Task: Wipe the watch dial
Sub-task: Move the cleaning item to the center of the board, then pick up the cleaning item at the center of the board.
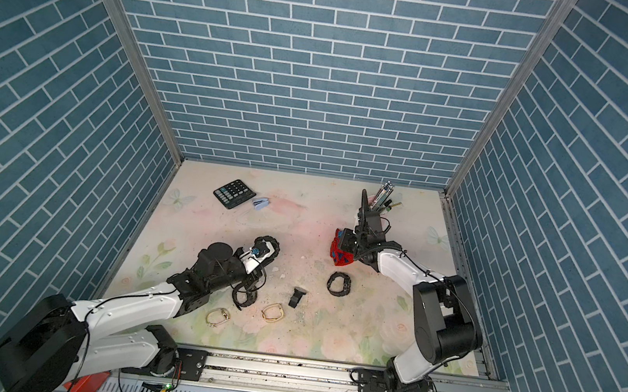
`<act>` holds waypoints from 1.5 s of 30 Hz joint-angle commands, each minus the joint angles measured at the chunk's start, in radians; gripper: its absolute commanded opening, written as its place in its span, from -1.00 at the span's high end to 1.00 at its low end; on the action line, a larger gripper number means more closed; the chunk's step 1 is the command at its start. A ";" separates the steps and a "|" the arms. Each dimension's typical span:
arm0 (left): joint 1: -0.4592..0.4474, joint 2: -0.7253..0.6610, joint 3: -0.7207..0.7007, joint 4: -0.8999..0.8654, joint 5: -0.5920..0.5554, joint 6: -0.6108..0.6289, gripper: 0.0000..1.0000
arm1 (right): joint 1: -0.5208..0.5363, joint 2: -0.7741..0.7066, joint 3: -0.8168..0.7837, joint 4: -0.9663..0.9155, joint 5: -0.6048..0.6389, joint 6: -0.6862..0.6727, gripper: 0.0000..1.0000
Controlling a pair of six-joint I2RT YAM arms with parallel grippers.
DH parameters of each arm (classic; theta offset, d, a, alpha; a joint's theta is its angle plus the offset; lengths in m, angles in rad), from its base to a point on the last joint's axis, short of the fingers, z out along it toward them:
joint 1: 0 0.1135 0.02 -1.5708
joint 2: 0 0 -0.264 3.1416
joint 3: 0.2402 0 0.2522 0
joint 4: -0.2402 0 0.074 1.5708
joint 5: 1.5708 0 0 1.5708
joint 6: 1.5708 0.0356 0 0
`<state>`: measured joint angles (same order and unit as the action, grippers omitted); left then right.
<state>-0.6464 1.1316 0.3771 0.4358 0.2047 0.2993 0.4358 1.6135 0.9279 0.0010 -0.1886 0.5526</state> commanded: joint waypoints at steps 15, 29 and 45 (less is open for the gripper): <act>-0.001 0.023 0.009 0.034 0.023 0.002 1.00 | 0.021 -0.168 0.024 -0.364 0.192 -0.093 0.10; -0.002 0.016 0.008 0.033 0.034 0.003 1.00 | -0.024 -0.043 0.199 -0.430 0.080 -0.075 -0.40; -0.001 -0.025 -0.003 0.023 0.013 0.003 1.00 | 0.172 0.111 0.323 -0.517 0.300 -0.148 -0.10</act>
<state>-0.6464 1.1091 0.3771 0.4397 0.2138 0.3008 0.5823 1.7054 1.2205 -0.4656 0.0269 0.4435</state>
